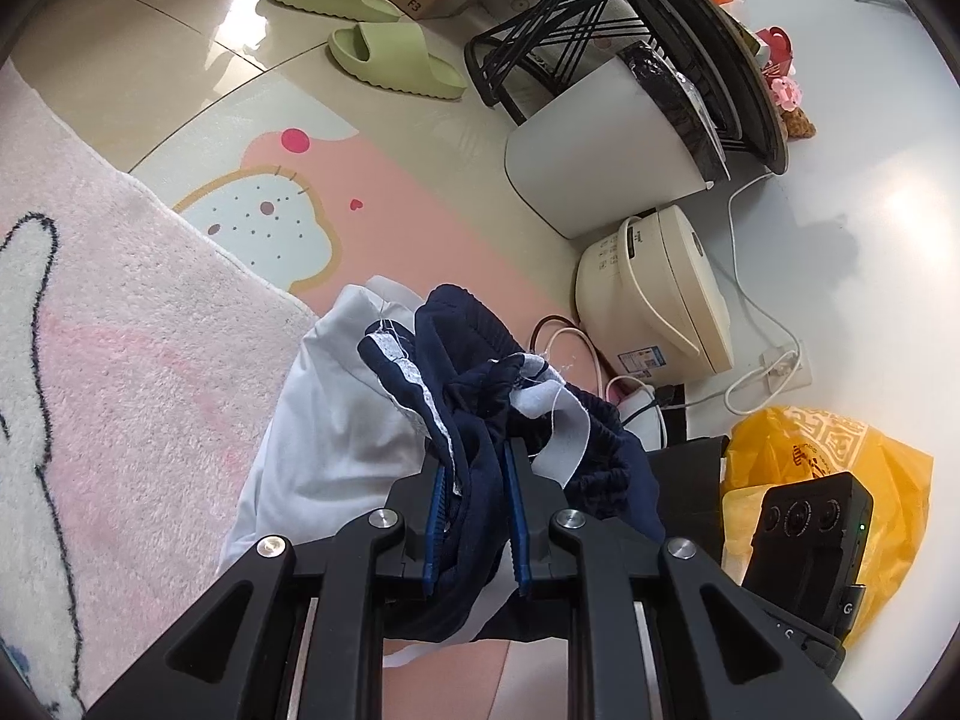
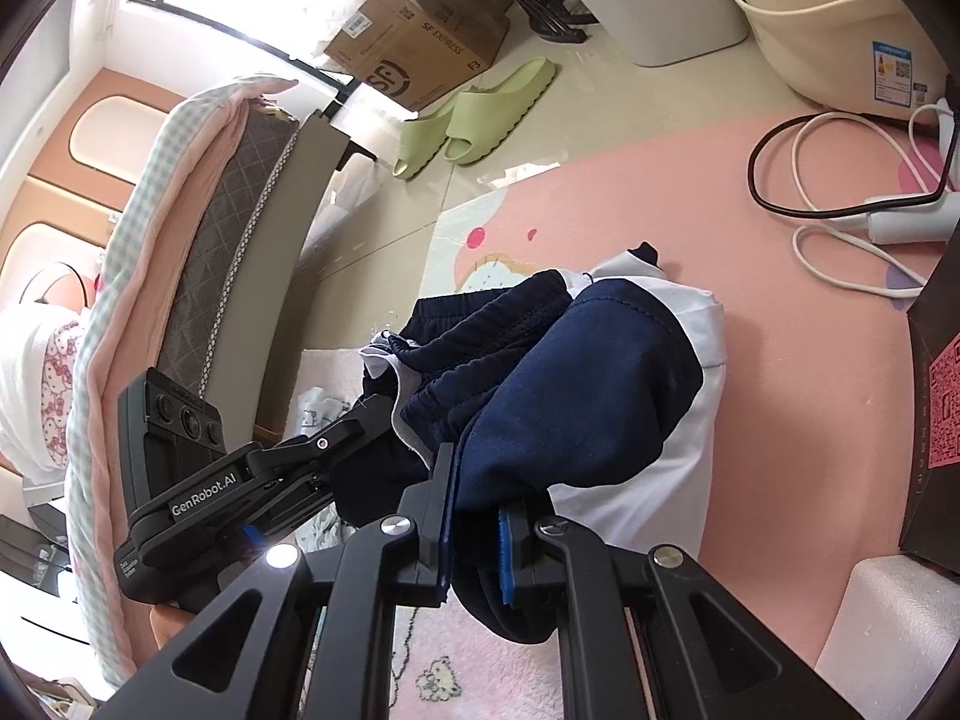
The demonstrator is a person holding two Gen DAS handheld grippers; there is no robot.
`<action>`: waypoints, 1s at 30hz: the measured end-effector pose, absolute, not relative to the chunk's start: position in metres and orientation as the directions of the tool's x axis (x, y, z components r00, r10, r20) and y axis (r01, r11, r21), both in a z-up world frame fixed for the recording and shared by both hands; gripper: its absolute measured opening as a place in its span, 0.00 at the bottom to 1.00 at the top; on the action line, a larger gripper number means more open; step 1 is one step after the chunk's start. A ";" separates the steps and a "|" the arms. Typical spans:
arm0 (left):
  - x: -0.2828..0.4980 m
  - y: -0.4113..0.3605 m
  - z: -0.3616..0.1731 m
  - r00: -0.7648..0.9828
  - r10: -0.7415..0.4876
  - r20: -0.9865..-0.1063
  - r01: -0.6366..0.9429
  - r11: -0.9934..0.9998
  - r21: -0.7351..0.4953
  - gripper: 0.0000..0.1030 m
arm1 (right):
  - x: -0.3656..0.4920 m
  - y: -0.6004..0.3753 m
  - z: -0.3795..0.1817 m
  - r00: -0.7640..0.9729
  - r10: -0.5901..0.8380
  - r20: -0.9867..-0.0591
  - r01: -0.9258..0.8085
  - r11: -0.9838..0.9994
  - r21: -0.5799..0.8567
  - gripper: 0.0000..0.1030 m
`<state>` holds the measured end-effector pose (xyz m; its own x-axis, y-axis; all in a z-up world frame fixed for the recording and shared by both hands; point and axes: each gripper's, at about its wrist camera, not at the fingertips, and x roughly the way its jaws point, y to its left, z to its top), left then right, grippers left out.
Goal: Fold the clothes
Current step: 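Carry the pants with both grippers over the white cloth on the floor, then lower the pants onto the white cloth and open both grippers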
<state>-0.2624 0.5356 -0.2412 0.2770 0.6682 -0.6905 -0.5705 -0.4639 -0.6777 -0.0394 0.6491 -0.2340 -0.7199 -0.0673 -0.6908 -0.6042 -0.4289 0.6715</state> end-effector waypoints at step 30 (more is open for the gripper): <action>-0.259 0.553 -0.302 0.228 0.479 -0.848 -0.683 -0.542 -0.490 0.15 | -0.050 0.657 -0.285 -0.539 -0.042 -0.841 -0.748 -0.436 0.501 0.08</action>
<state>-0.2594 0.5529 -0.3018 0.2282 0.4788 -0.8477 -0.6829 -0.5419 -0.4899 -0.0497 0.6567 -0.2854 -0.5391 -0.0421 -0.8412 -0.7478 -0.4355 0.5011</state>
